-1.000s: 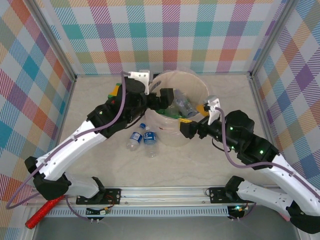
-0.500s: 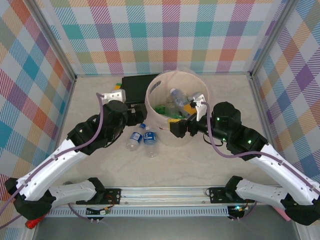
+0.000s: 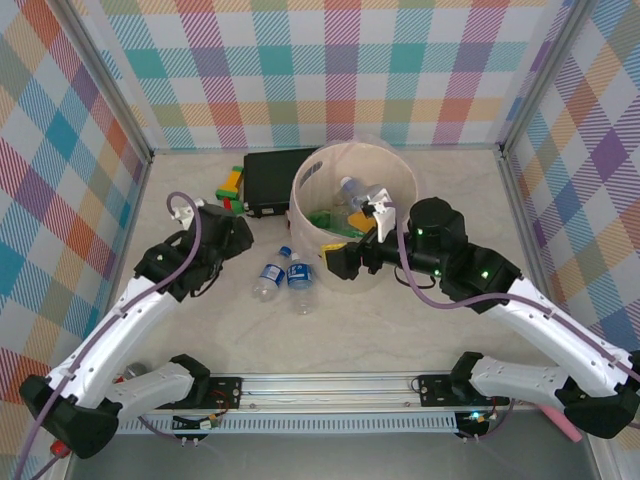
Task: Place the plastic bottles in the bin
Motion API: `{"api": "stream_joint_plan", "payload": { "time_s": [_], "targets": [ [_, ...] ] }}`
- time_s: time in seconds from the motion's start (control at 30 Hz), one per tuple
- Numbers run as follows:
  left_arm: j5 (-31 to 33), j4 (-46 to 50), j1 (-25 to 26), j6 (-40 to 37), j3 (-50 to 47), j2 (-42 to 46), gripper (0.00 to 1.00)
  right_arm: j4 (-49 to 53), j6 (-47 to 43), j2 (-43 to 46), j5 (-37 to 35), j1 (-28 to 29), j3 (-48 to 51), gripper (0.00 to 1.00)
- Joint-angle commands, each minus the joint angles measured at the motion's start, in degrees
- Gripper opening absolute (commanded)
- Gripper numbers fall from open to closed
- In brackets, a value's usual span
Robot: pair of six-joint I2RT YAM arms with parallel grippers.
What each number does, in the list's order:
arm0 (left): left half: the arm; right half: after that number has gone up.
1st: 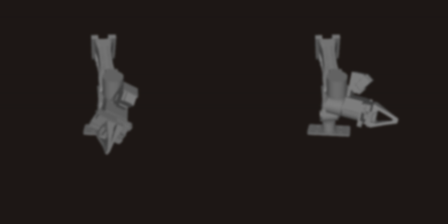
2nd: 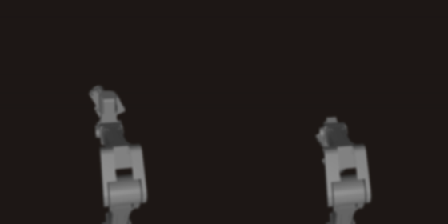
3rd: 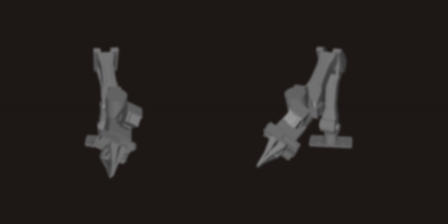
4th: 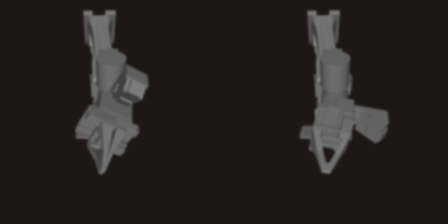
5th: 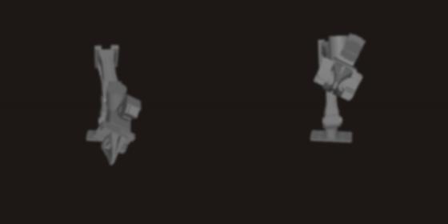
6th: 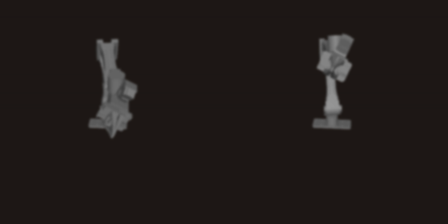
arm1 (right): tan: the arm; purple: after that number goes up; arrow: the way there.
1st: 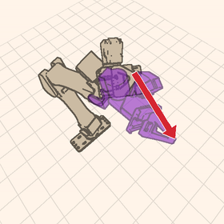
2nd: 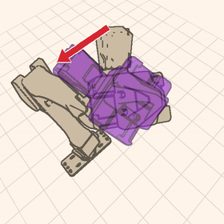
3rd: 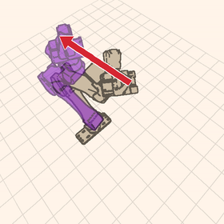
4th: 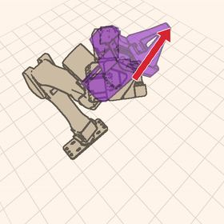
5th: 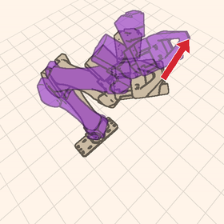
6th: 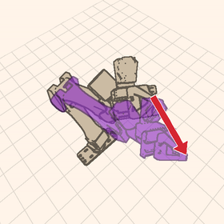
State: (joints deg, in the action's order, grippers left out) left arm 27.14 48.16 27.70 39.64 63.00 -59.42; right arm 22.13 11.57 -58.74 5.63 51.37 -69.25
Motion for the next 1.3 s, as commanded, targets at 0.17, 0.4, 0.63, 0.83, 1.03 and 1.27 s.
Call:
{"api": "stream_joint_plan", "payload": {
  "time_s": [0.17,0.4,0.63,0.83,1.03,1.27],
  "targets": [
    [-8.9,0.0,-13.8,-2.3,0.8,-10.3,1.0,-1.7,0.1,0.7,3.5,1.1,0.0,0.99],
    [-13.0,3.6,-20.5,-9.2,9.8,-26.4,1.0,-2.2,0.3,3.4,5.3,1.1,2.6,0.99],
    [-16.7,4.8,-24.9,-16.2,19.8,-40.6,0.87,-2.5,-0.1,5.5,6.8,1.2,4.1,0.99],
    [-14.9,6.5,-26.6,-21.7,28.5,-50.7,0.79,-1.7,-1.0,6.1,7.4,1.2,4.2,0.99],
    [-13.5,7.7,-27.3,-27.8,31.9,-57.5,0.71,-1.2,-1.5,5.7,6.7,1.2,4.1,0.99],
    [-14.7,5.1,-27.4,-31.0,29.2,-58.9,0.7,-1.2,-1.8,5.0,5.4,1.2,4.0,0.99]
  ]
}}
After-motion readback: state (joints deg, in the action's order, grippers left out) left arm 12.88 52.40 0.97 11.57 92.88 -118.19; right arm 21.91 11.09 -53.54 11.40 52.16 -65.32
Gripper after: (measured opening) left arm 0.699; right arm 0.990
